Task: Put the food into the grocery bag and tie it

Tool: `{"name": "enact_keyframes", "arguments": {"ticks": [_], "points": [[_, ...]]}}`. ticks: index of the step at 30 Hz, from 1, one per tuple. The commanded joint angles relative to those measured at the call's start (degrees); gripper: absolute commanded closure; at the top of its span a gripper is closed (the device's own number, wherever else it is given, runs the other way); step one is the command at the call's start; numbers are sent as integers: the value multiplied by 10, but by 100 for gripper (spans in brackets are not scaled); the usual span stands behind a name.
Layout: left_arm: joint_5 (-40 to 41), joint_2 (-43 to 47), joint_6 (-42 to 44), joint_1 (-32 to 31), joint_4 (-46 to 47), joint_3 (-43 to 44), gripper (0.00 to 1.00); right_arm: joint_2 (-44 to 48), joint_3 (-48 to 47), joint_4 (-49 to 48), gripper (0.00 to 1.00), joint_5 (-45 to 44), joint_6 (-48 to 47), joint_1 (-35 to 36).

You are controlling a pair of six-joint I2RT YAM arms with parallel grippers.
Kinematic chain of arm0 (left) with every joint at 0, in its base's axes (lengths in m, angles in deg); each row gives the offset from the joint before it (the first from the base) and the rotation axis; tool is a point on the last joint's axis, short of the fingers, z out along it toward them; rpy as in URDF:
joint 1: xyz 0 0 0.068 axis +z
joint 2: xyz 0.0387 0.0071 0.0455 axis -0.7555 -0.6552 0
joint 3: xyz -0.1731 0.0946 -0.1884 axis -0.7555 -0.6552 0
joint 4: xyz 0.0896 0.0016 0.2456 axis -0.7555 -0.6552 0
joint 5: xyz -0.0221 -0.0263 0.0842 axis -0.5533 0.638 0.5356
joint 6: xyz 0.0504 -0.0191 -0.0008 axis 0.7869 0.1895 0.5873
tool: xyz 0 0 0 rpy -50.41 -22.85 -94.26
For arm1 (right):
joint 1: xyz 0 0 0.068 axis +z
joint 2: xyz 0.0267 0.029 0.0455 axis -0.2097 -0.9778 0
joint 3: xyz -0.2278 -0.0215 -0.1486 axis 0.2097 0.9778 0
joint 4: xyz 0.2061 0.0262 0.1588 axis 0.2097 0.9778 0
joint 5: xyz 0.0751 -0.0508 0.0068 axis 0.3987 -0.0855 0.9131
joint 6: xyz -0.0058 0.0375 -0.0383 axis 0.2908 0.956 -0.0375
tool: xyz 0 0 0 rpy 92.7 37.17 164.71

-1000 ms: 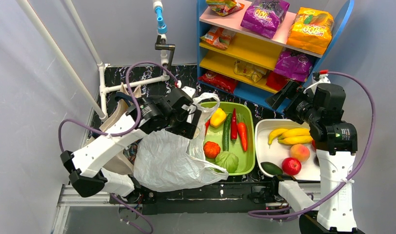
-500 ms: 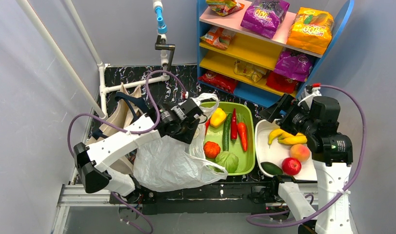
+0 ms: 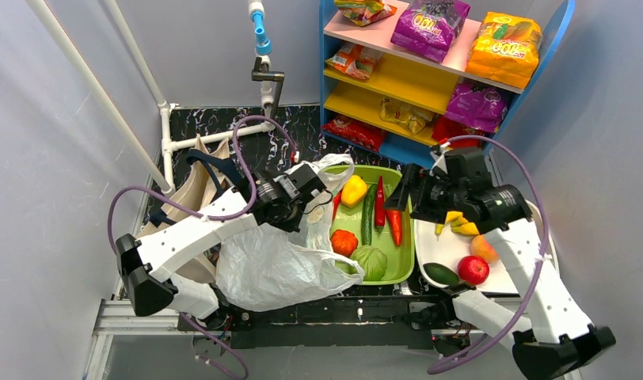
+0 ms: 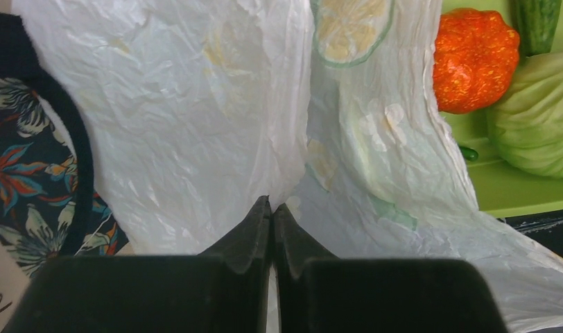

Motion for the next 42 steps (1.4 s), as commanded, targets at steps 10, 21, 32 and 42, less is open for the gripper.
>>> {"name": "enact_keyframes", "arguments": {"ticks": [10,21,32,42], "points": [[45,99,-44,-3,-87,1,100,-91,41,-65,10,-118,58,81],[54,119,-57,-2,-102,1,100,-254,-13,-105,25,-204,90,147],[62,113,-65,-2,-111,10,100,-369,-43,-124,40,-190,57,147],[59,107,-67,-2,-113,12,100,-428,-44,-135,46,-189,45,147]]}}
